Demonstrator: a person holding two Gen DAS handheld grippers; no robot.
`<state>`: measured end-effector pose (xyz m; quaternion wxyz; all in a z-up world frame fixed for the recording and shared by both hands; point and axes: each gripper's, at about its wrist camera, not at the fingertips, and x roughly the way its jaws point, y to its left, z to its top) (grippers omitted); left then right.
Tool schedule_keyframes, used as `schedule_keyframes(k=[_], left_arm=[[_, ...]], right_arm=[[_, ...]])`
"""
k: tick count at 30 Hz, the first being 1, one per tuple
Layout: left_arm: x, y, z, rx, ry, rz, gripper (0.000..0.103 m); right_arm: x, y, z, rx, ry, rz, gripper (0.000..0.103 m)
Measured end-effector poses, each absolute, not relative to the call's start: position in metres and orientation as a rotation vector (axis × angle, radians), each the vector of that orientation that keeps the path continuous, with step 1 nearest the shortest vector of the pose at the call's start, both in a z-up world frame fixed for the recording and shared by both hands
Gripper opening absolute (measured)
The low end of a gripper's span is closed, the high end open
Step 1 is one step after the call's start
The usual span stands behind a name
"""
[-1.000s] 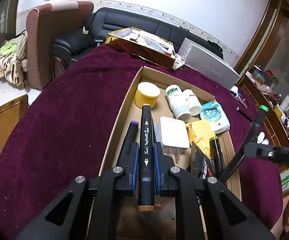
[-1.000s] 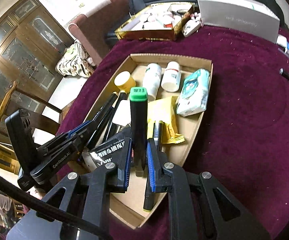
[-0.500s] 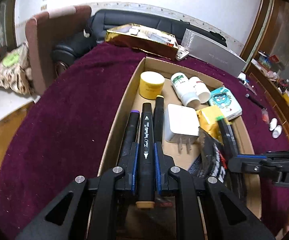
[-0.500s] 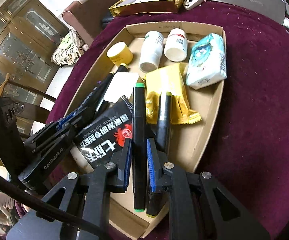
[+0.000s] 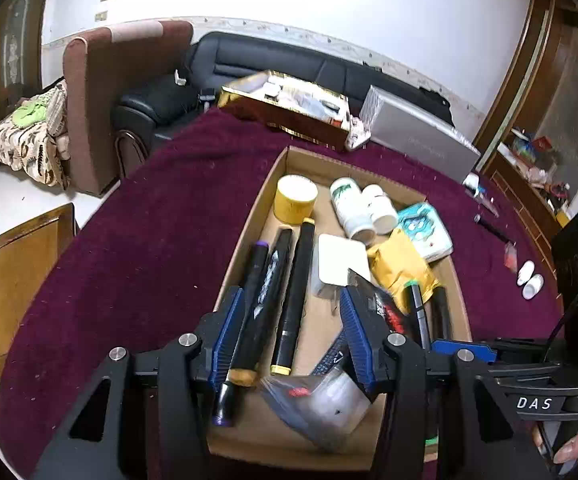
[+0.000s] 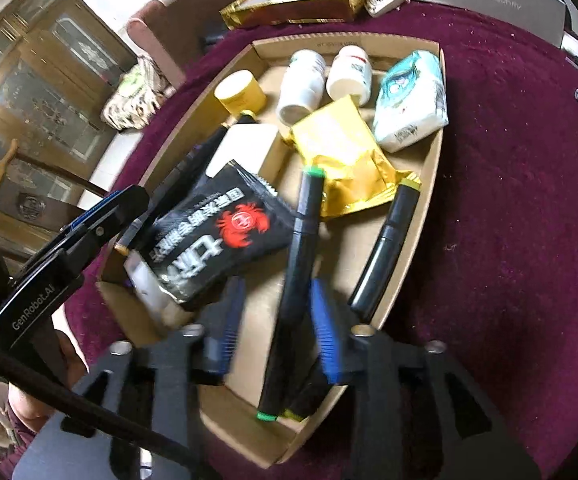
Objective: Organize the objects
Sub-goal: 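Carry both markers into the tray and open both tools, then withdraw both tools from the tray toward the remaining items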
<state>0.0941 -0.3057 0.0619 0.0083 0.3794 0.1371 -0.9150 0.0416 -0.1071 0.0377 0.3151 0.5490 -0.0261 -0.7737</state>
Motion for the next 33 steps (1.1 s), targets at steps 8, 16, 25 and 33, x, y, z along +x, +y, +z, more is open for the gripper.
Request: schedule_keyframes(k=[8, 16, 25, 33], left_arm=[[0.112, -0.298, 0.084, 1.137, 0.415, -2.862, 0.049], [0.122, -0.245, 0.102, 1.146, 0.263, -2.953, 0.049], [0.129, -0.159, 0.113, 1.145, -0.025, -3.045, 0.049], [0.131, -0.096, 0.116, 1.126, -0.233, -3.065, 0.049]], right_arm=[[0.055, -0.072, 0.062, 1.317, -0.148, -2.116, 0.066], [0.064, -0.016, 0.07, 1.287, -0.216, -2.236, 0.066], [0.071, 0.05, 0.073, 1.257, -0.292, -2.347, 0.067], [0.071, 0.098, 0.072, 1.246, -0.333, -2.422, 0.067]])
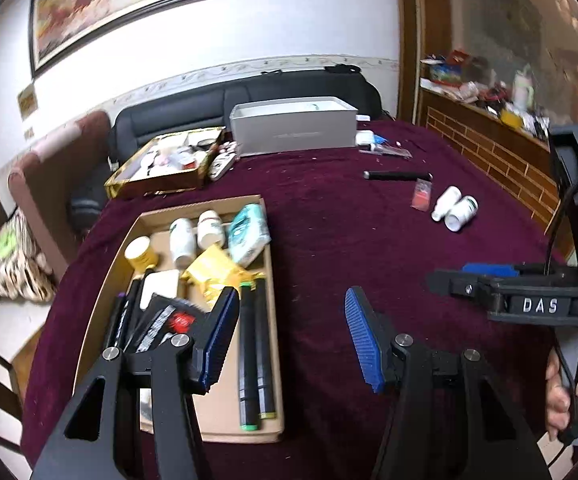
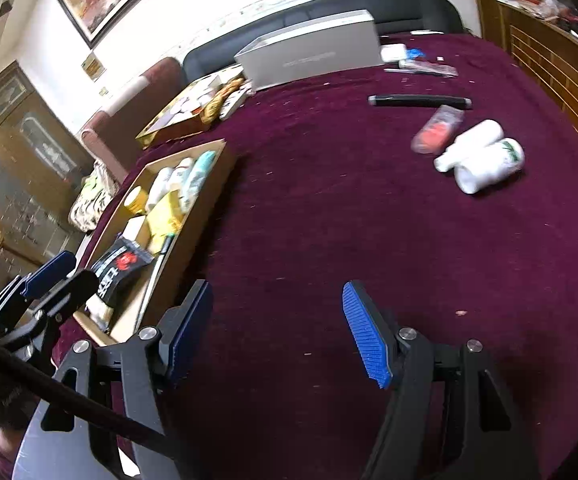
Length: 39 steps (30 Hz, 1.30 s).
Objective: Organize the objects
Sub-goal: 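Withdraw both tools from the tray toward the remaining items, then reach the right tool toward the black marker and clear pill case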
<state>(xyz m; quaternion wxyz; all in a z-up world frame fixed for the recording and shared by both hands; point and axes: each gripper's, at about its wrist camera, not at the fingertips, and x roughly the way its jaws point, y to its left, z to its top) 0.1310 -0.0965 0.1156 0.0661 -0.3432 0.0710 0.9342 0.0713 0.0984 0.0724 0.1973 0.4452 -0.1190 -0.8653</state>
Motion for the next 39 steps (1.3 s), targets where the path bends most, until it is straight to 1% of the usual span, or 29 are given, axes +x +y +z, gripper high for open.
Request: schedule_keyframes(k=[5, 14, 24, 39], left_arm=[[0.127, -0.061, 0.111, -1.041, 0.317, 2.779, 0.049], [0.11, -0.018, 0.095, -1.096, 0.382, 2.701, 0.049], [0.081, -0.003, 0.067, -1.2, 0.383, 2.637, 0.049], [0.044, -0.007, 0.03, -1.331, 0.32, 2.572, 0.048]], right_arm=[[0.067, 0.125, 0.07, 1.244, -0.384, -2.447, 0.067], [0.051, 0.165, 0.066, 1.264, -0.447, -2.492, 0.067], [0.025, 0.19, 0.057, 1.318, -0.488, -2.512, 0.067], [-0.009, 0.188, 0.048, 1.386, -0.484, -2.507, 0.067]])
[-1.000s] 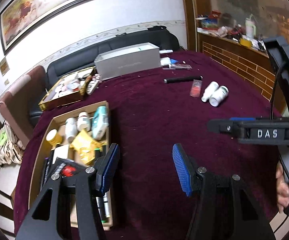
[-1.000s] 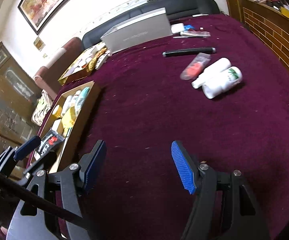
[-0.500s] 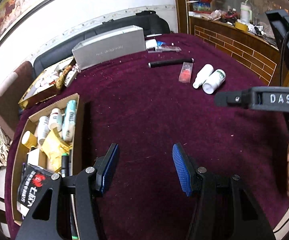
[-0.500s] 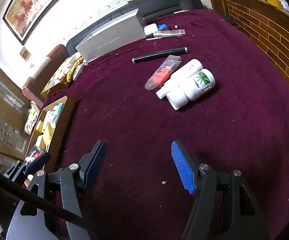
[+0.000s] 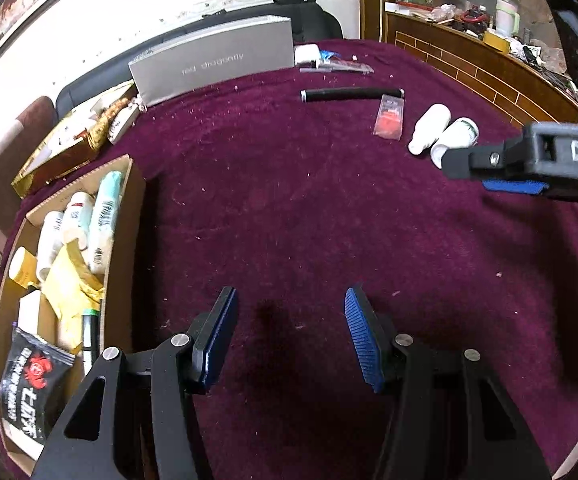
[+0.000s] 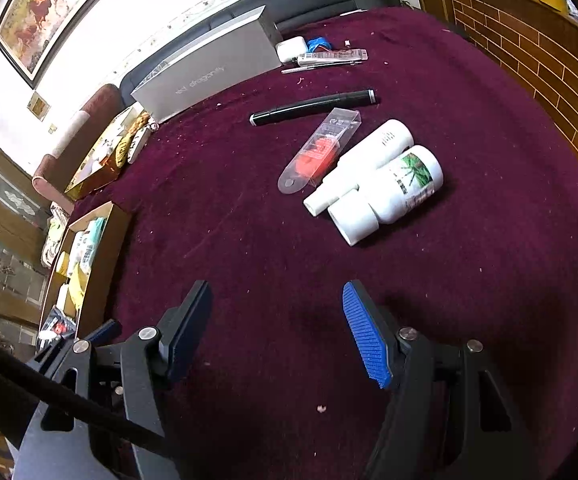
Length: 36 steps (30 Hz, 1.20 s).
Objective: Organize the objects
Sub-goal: 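Reach the right tool toward the black marker and clear pill case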
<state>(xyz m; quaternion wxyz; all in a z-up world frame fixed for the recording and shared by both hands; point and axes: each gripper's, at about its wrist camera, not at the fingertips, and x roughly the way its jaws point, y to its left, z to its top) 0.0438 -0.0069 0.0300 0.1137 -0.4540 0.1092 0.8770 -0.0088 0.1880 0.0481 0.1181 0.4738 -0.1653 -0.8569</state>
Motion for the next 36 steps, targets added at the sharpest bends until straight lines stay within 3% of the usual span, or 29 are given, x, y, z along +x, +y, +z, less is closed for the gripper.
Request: schedule_keyframes(k=[7, 11, 17, 24, 26, 30, 36], left_arm=[[0.03, -0.015, 0.016, -1.352, 0.208, 2.545, 0.056], [0.033, -0.015, 0.012, -1.28, 0.218, 2.548, 0.076], [0.03, -0.014, 0.012, -1.276, 0.202, 2.489, 0.092], [0.028, -0.013, 0.012, -1.273, 0.181, 2.453, 0.099], [0.027, -0.013, 0.012, -1.273, 0.185, 2.448, 0.1], [0.026, -0.015, 0.012, -1.271, 0.173, 2.443, 0.1], [0.026, -0.014, 0.012, -1.268, 0.158, 2.439, 0.1]], right_arm=[[-0.051, 0.206, 0.074, 1.307, -0.538, -2.598, 0.067], [-0.1, 0.212, 0.088, 1.284, -0.556, -2.614, 0.073], [-0.184, 0.189, 0.076, 1.436, -0.349, -2.616, 0.073], [-0.235, 0.177, 0.037, 1.631, -0.377, -2.505, 0.072], [-0.227, 0.161, 0.03, 1.655, -0.371, -2.423, 0.08], [-0.193, 0.125, 0.028, 1.664, -0.411, -2.074, 0.082], [-0.147, 0.096, 0.036, 1.659, -0.101, -2.169, 0.082]])
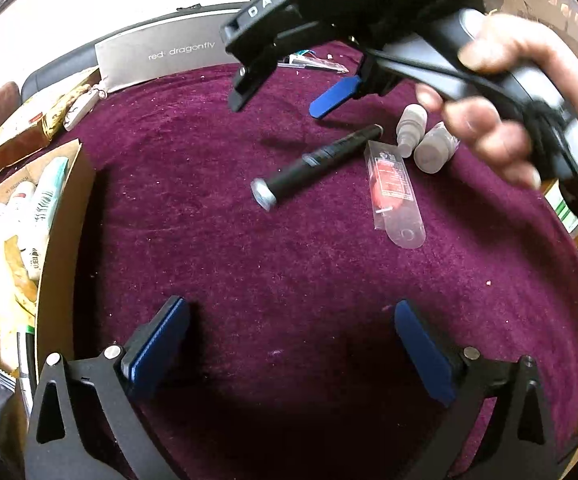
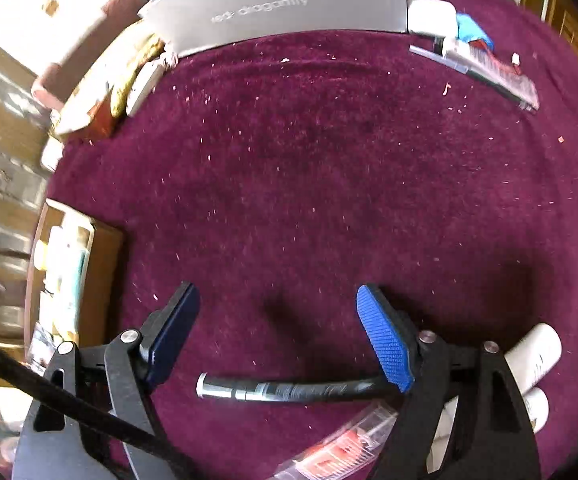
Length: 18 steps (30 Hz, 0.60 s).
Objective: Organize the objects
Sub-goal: 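Reach the right tool toward the black marker and clear pill case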
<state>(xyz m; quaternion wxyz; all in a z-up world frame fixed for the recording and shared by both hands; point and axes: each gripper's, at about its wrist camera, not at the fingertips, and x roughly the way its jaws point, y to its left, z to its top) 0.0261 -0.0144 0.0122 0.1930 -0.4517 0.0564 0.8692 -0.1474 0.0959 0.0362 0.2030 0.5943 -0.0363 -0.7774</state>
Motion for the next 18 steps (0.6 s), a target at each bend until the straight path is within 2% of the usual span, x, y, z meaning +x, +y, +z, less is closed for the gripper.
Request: schedule_keyframes(k=[4, 8, 13, 16, 18], left_arm=[[0.025, -0.017, 0.014, -1.261, 0.127, 2.433, 0.1], [0.026, -0.018, 0.015, -1.255, 0.101, 2.428, 0.1], [0.025, -0.022, 0.016, -1.244, 0.052, 2.421, 0.1], [0.024, -0.028, 0.018, -1.235, 0.004, 2.412, 0.1], [0.024, -0.034, 0.019, -1.226, -0.052, 2.409, 0.099]], right_arm=[[-0.131, 0.109, 0.048, 1.629, -0.13, -2.229, 0.082], [-0.105, 0.143, 0.07, 1.56, -0.266, -2.321, 0.082], [-0.07, 0.159, 0.064, 1.598, -0.311, -2.38, 0.082], [-0.057, 0.15, 0.049, 1.663, -0.244, -2.411, 0.081], [-0.053, 0.141, 0.037, 1.686, -0.208, -2.465, 0.074]])
